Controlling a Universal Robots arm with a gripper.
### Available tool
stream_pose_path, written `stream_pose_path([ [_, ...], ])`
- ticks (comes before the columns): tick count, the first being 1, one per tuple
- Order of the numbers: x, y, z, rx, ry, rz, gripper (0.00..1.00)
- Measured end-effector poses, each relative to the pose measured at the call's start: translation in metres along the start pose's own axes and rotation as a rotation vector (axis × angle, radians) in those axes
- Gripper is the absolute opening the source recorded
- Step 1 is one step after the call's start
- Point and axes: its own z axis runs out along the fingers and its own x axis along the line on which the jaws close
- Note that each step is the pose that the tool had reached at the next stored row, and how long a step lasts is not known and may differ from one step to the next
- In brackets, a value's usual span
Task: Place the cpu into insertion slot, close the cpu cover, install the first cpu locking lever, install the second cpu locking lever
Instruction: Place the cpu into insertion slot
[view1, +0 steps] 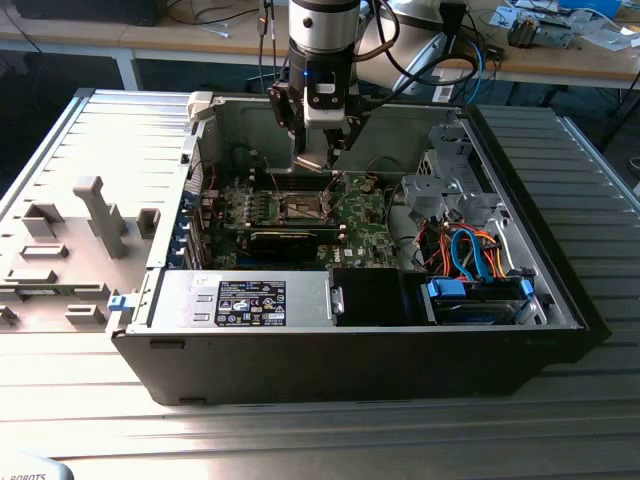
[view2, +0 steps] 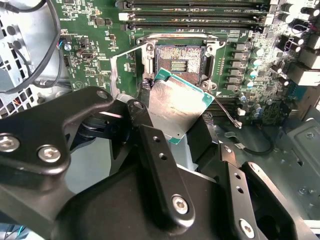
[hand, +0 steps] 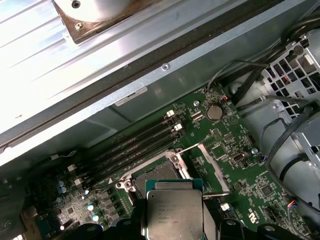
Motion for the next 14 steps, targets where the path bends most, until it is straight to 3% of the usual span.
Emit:
stream_pose_path([
  [14, 0.0000, 0.0000, 0.0003, -0.0003, -0.0019, 0.022, 0.54],
])
